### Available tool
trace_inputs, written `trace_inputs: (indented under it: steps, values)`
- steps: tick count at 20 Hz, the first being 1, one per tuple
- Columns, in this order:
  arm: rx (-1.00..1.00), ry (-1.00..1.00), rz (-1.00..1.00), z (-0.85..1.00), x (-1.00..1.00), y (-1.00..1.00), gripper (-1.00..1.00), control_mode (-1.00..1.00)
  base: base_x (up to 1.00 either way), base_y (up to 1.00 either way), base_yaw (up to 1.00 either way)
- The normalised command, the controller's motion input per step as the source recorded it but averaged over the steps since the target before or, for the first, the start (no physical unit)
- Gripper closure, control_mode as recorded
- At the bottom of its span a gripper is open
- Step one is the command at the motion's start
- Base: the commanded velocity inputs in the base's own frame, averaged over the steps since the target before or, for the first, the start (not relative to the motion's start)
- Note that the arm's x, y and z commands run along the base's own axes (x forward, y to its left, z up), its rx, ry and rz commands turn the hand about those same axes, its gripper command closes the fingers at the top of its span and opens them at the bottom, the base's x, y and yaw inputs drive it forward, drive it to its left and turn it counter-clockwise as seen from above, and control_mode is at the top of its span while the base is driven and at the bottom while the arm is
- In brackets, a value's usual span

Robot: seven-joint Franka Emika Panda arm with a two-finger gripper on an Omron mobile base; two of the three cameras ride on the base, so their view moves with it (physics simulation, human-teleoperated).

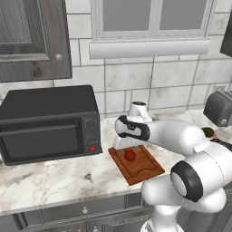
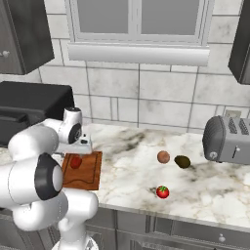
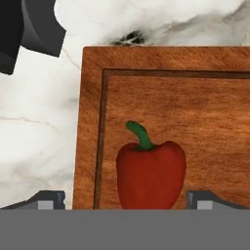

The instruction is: Place the avocado, onion, tomato, and bell pepper on the cutting board.

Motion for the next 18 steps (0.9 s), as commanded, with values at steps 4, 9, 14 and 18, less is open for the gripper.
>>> trace_inputs:
  steps: [4, 9, 14, 18]
  values:
    - [0.00, -0.11, 0.00, 0.77, -0.11, 0.00, -1.00, -1.00, 0.00, 0.00, 0.00]
    - [0.00, -0.13, 0.00, 0.66, -0.51, -0.17, -1.00, -1.00, 0.00, 0.00, 0.00]
    - [0.00, -0.14, 0.00, 0.46, -0.83, -0.55, -1.00, -1.00, 0.00, 0.00, 0.00]
    - [0.00, -0.17, -0.03, 0.34, -0.91, -0.80, -1.00, -1.00, 0.00, 0.00, 0.00]
